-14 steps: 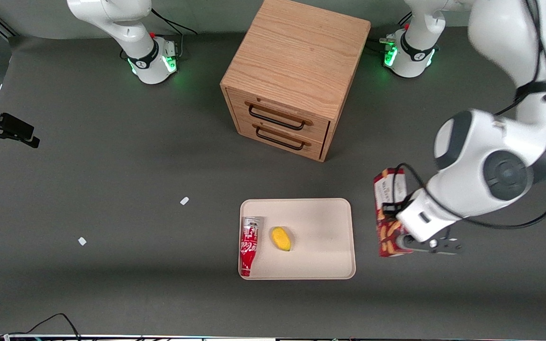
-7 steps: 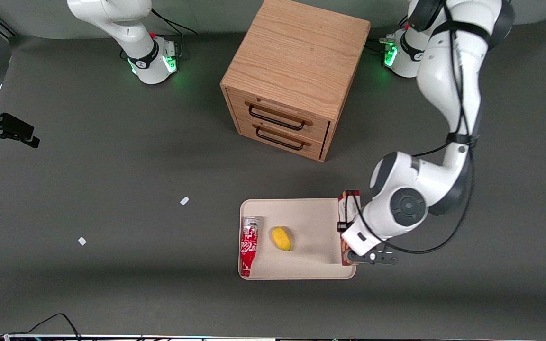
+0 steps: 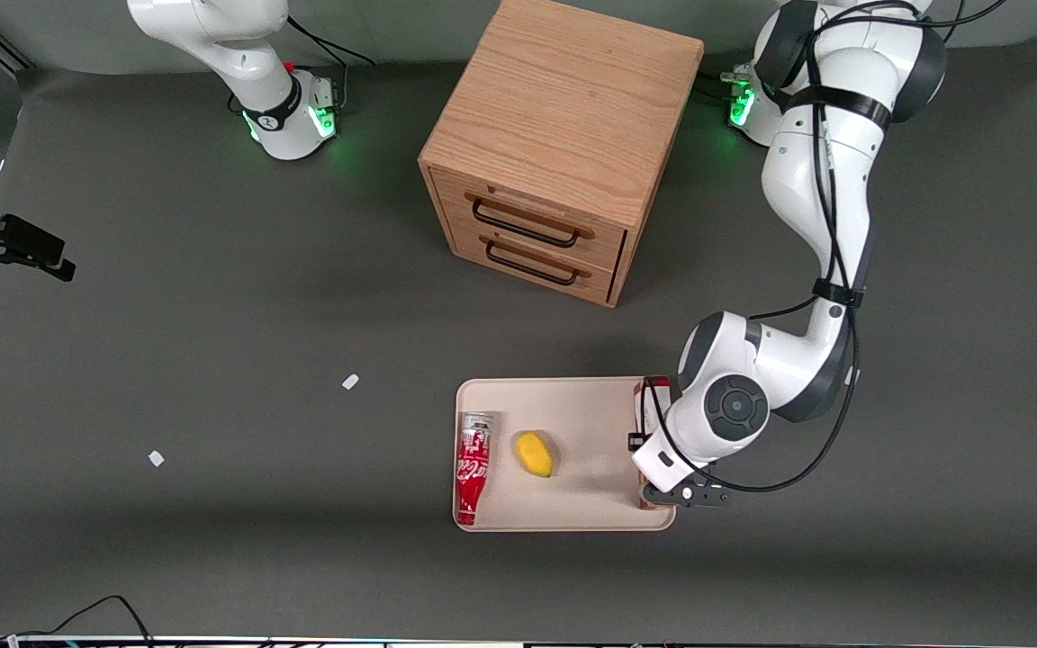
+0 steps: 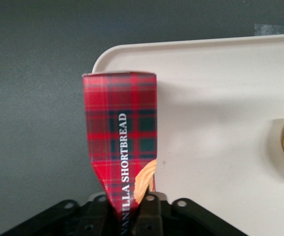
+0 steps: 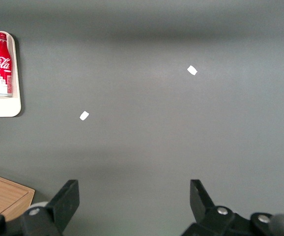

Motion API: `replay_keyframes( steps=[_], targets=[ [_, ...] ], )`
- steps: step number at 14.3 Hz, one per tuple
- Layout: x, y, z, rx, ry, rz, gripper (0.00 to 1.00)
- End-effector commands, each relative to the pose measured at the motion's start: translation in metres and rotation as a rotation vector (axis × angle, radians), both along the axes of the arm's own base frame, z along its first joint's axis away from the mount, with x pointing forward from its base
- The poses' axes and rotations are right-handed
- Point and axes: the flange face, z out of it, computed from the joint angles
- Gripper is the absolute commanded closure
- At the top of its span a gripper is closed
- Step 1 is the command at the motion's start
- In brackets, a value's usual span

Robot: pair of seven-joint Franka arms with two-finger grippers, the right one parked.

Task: Place red cookie box on tray
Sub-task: 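Lower the box onto the tray beside the lemon and open the left gripper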

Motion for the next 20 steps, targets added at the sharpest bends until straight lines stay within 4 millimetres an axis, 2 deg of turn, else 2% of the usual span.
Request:
replay_keyframes(
  steps=[1, 6, 9, 11, 14, 16, 18, 20],
  targets=[
    [0.001, -0.006, -0.008, 0.006, -0.02, 0.018, 0.0],
    [0.002, -0.004, 0.005, -0.005, -0.041, 0.023, 0.0],
    [0.003, -0.003, 0.021, -0.013, -0.049, 0.038, 0.0],
    [0.002, 0.001, 0.039, -0.026, -0.057, 0.052, 0.0],
    [0.005, 0.027, 0.086, -0.077, -0.07, 0.101, 0.0],
    [-0.001, 0.043, 0.115, -0.082, -0.076, 0.113, 0.0],
    [-0.01, 0.077, 0.154, -0.097, -0.077, 0.145, 0.0],
    [-0.028, 0.124, 0.195, -0.13, -0.064, 0.194, 0.0]
  ],
)
